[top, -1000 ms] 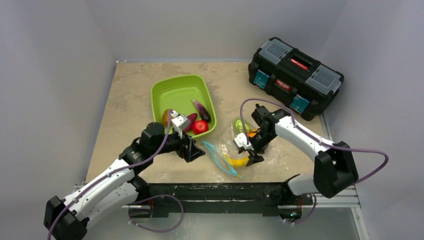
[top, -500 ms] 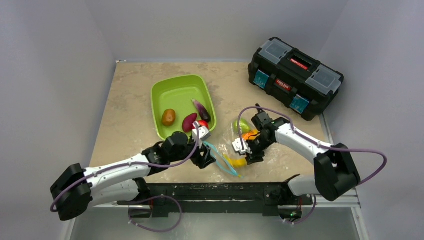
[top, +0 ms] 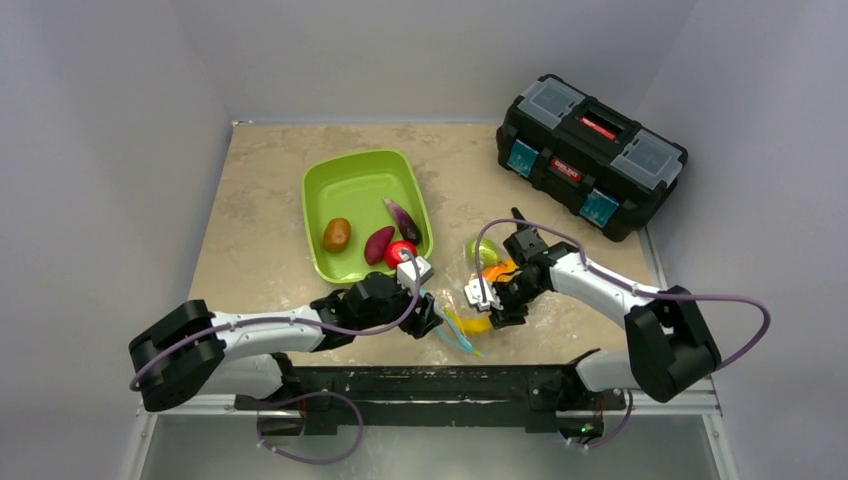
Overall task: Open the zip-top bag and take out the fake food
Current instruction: Pick up the fake fruit from the zipper food storage bag.
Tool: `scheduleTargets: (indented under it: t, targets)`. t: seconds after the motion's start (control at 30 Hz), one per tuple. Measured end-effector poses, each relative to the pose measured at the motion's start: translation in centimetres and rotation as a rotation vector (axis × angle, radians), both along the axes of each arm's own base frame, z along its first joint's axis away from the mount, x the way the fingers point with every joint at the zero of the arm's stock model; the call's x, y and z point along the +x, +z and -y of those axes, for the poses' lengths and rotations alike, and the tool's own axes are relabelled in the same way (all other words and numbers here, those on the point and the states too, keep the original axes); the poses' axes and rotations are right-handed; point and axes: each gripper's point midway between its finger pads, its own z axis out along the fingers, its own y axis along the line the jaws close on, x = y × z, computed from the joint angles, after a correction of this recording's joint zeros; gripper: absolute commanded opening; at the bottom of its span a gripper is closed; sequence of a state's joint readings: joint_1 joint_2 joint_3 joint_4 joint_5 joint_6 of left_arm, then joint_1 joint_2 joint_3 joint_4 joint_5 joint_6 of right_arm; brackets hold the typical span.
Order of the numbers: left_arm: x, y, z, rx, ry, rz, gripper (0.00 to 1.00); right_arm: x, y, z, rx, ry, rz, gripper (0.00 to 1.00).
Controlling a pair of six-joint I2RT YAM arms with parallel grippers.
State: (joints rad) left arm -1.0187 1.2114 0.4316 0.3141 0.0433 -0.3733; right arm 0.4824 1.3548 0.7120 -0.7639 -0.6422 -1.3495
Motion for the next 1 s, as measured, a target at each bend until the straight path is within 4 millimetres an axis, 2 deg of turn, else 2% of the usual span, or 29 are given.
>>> scheduleTargets:
  t: [0.23, 0.43, 0.57, 0.73, 1.0]
  targets:
    - [0.1, -1.0, 1.2, -0.046, 0.044, -0.084, 0.60, 0.2, -0.4, -0.1, 0.006, -0.012, 0.007, 0.42]
    - [0.4, -0.2, 1.8, -0.128, 0.122, -0.164, 0.49, 0.3, -0.6, -0.2, 0.013, -0.024, 0.010, 0.37]
    - [0.5, -0.3, 1.1, -0.182, 0.214, -0.230, 0.41, 0.6, -0.7, -0.4, 0.021, -0.031, 0.021, 0.35]
    - [0.2, -0.6, -0.2, -0.239, 0.327, -0.325, 0.39, 0.7, -0.7, -0.5, 0.026, -0.038, 0.024, 0.36]
    - [0.3, -0.3, 0.2, -0.351, 0.446, -0.487, 0.39, 0.7, -0.8, -0.7, 0.034, -0.041, 0.028, 0.36]
